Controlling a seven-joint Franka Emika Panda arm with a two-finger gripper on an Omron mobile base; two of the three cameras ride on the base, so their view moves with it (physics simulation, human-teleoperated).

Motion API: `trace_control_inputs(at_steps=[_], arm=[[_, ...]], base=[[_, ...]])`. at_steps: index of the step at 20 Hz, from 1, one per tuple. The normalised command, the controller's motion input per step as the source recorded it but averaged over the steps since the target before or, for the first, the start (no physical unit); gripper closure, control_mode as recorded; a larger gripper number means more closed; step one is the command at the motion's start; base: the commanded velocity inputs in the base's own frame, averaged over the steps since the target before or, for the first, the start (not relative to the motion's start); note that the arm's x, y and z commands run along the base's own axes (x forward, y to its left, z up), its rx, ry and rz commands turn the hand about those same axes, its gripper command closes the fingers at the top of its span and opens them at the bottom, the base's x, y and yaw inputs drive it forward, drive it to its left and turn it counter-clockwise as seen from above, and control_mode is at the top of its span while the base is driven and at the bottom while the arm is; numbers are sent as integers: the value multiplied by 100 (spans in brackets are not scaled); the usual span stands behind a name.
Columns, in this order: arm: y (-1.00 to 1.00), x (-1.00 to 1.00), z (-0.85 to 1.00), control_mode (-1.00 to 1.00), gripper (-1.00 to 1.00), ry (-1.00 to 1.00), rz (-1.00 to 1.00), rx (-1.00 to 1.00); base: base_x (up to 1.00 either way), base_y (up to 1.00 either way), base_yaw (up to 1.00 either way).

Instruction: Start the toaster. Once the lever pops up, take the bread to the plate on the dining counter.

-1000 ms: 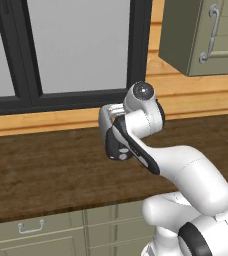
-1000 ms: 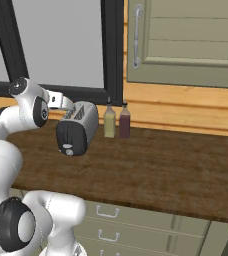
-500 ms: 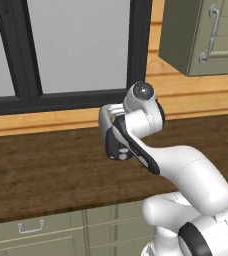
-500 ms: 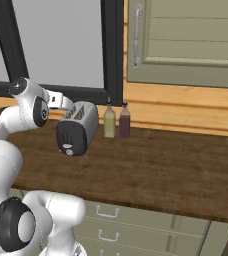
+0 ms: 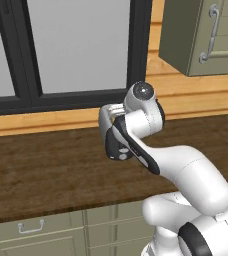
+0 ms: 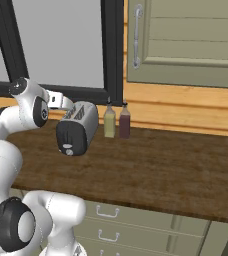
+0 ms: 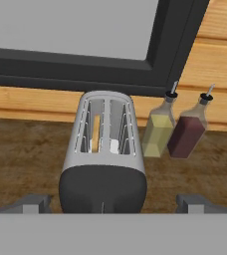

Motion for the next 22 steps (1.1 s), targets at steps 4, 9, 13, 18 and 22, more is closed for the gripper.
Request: trace_control_inputs(at_steps=[4, 9, 13, 18, 22], arm=[[0, 0, 0, -100, -100, 0, 0, 0], [0, 0, 0, -100, -100, 0, 0, 0], [0, 0, 0, -100, -100, 0, 0, 0], [0, 0, 0, -100, -100, 0, 0, 0], [0, 0, 0, -100, -100, 0, 0, 0]], base=[[0, 0, 0], [0, 0, 0], [0, 0, 0], [0, 0, 0], [0, 0, 0]])
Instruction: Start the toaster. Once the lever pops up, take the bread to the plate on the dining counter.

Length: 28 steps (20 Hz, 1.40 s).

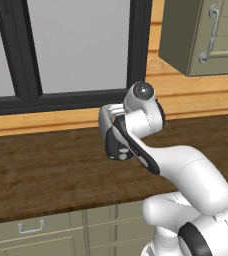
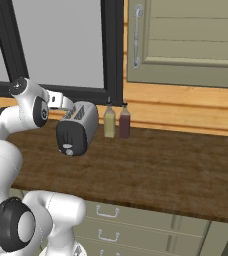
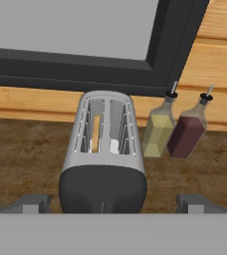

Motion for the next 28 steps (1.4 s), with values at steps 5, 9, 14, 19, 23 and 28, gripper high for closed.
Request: trace_control_inputs(at_steps=[5, 9, 14, 19, 23, 28], arm=[[0, 0, 0, -100, -100, 0, 0, 0], [0, 0, 0, -100, -100, 0, 0, 0], [0, 0, 0, -100, -100, 0, 0, 0], [0, 0, 0, -100, -100, 0, 0, 0], [0, 0, 0, -100, -100, 0, 0, 0], [0, 0, 0, -100, -100, 0, 0, 0]], base=[[0, 0, 0], [0, 0, 0], [0, 0, 0], [0, 0, 0], [0, 0, 0], [0, 0, 0]])
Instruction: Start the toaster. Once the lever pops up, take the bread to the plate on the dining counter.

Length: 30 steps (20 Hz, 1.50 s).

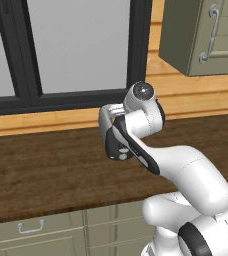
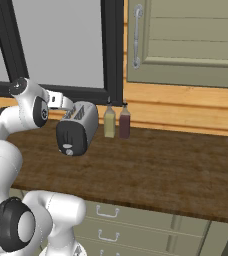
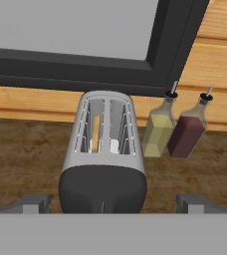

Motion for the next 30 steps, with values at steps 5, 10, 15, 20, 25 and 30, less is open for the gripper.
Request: trace_control_inputs(at_steps=[5, 10, 15, 20, 25, 30], arm=[[0, 0, 0, -100, -100, 0, 0, 0], [0, 0, 0, -100, -100, 0, 0, 0], [0, 0, 0, -100, -100, 0, 0, 0], [0, 0, 0, -100, -100, 0, 0, 0], [0, 0, 0, -100, -100, 0, 0, 0], [0, 0, 0, -100, -100, 0, 0, 0]], base=[[0, 0, 0], [0, 0, 0], [0, 0, 0], [0, 0, 0], [0, 0, 0], [0, 0, 0]])
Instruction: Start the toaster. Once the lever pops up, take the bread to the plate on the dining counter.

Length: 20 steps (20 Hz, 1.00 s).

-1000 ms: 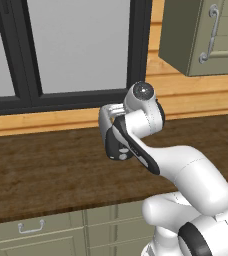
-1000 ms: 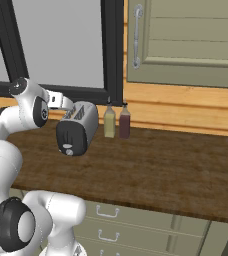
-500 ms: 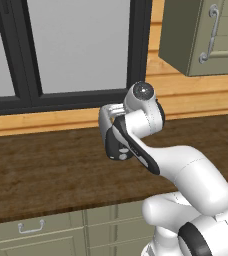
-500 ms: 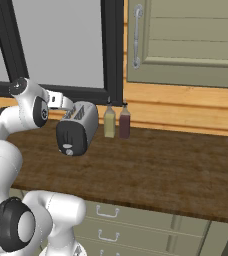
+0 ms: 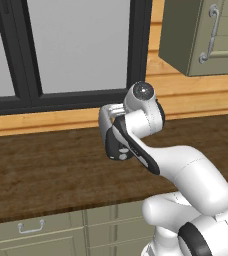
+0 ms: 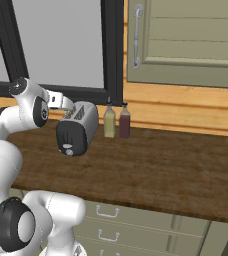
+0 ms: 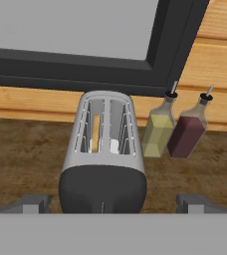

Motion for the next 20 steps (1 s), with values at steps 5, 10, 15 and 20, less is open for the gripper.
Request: trace_control_inputs(at_steps=[5, 10, 15, 20], arm=[[0, 0, 0, -100, -100, 0, 0, 0], [0, 0, 0, -100, -100, 0, 0, 0], [0, 0, 0, -100, -100, 0, 0, 0], [0, 0, 0, -100, -100, 0, 0, 0]], base=[[0, 0, 0], [0, 0, 0], [0, 0, 0], [0, 0, 0]])
